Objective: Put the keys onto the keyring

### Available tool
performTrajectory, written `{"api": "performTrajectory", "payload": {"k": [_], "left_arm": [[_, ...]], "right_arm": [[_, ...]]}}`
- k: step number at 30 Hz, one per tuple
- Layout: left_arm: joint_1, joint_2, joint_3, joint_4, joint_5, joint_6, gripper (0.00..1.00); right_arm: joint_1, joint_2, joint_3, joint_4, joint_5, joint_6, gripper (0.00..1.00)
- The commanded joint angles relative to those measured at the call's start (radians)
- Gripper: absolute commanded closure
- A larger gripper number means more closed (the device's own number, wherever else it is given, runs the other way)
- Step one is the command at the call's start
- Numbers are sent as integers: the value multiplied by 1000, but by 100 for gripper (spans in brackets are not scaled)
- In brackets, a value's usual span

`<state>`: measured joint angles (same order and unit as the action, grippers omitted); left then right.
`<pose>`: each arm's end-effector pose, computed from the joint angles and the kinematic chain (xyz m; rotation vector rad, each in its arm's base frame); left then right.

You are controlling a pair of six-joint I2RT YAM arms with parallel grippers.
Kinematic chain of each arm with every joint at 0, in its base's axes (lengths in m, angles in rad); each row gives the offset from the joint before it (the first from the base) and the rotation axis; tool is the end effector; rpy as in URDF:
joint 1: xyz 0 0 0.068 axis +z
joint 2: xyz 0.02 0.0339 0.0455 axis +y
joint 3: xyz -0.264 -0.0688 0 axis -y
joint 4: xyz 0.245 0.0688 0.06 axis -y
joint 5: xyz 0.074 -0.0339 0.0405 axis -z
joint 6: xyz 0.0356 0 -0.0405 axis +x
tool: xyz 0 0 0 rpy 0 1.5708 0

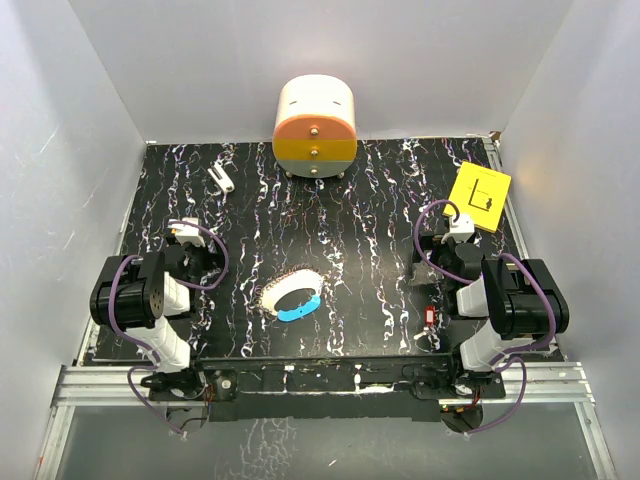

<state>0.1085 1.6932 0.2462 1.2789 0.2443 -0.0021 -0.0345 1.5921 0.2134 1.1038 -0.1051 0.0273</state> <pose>0.2485 0.0184 0.1216 0.0833 1.7337 -0.1341 0.2366 -0.0044 0.1187 -0.0164 1.8451 0.0919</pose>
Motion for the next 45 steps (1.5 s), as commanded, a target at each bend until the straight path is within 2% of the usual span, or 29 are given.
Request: {"api": "performTrajectory", "payload": {"k": [1,28,31,35,38,42,45], "left_arm": [[-2,-7,7,31,16,8,4],[-3,-10,2,38,18,6,6],[-3,-45,23,-10,45,12,9],[-3,-152,188,-426,75,31,14],[-2,-210,262,-483,133,70,14],[-1,-307,329,-556,358,164,14],[-6,-354,415,-711,555,232,14]], "right_arm": [[-2,-1,24,107,-25,-12,2],[-2,-8,27,105,-19,-11,2],[1,-88,78,-42,32,1,2],[26,-241,187,-310,43,-16,8],[91,-335,252,-484,23,-35,14],[168,-394,346,-732,6,-40,21],[252,-418,397,-893,33,5,25]]}}
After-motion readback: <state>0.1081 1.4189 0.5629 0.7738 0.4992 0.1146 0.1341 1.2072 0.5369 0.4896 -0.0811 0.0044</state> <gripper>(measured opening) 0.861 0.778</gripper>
